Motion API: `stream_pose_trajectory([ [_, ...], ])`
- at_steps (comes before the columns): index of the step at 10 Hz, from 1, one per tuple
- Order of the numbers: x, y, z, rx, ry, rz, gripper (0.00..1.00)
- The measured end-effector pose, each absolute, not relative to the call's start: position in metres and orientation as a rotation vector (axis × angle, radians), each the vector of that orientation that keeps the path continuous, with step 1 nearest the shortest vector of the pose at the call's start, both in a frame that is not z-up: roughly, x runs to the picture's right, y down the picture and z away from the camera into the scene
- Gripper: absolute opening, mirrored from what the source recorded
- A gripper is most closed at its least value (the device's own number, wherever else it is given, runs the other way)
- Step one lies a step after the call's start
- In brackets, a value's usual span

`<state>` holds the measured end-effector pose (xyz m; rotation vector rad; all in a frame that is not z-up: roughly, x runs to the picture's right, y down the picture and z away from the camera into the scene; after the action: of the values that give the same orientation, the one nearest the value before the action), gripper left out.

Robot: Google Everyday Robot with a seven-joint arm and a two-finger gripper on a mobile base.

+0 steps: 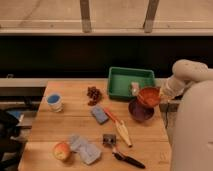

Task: Stack bowls on top of each other

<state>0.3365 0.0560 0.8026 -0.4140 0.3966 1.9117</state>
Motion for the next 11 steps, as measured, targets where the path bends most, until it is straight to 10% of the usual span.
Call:
stream_pose_trajectory([
  [6,0.271,0.082,0.819,-0.516,0.369,1.911,0.07],
  [11,0.287,0.1,0.818,-0.529,0.402,1.955,0.56],
])
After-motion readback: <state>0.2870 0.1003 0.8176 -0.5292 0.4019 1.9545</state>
